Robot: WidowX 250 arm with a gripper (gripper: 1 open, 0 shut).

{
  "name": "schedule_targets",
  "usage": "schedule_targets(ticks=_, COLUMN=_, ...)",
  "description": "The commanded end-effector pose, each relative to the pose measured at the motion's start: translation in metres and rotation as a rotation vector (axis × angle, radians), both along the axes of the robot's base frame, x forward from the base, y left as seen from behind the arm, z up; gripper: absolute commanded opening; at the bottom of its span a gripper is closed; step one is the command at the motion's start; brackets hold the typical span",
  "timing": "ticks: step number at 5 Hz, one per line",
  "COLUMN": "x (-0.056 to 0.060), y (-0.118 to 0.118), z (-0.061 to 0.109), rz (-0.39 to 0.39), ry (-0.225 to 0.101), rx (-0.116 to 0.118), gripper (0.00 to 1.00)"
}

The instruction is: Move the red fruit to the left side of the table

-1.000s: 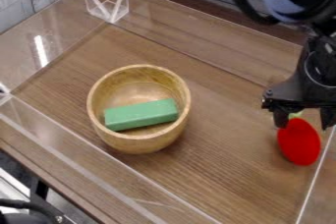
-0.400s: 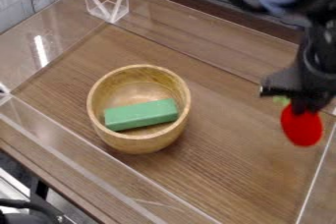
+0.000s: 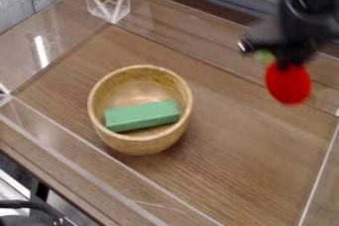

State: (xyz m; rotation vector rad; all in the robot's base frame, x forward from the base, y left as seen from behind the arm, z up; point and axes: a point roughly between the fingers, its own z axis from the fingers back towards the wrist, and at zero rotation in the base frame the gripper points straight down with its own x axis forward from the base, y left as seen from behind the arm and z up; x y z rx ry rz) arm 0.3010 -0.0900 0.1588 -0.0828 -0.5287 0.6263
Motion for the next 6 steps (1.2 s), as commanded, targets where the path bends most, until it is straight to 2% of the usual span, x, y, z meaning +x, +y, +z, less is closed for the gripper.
schedule_targets(ticks=1, x=0.002, y=0.023, z=0.033, rz=0.008, ry=-0.055, rx=-0.015, gripper=0.0)
schedule_targets(ticks=2, x=-0.004, y=0.046, z=0.033, rz=-0.03, ry=-0.056, rx=0.006, gripper=0.0)
schedule_targets(ticks=3, x=-0.013, y=0.08, z=0.027, rz=-0.044, ry=-0.048, rx=0.042, gripper=0.0)
schedule_targets(ticks=5, x=-0.025, y=0.159, z=0.013, rz=-0.229, ry=-0.052, rx=0.094, gripper=0.0)
schedule_targets(ticks=6, x=-0.021, y=0.185, z=0.011, rz=-0.171, ry=-0.041, rx=0.126, gripper=0.0)
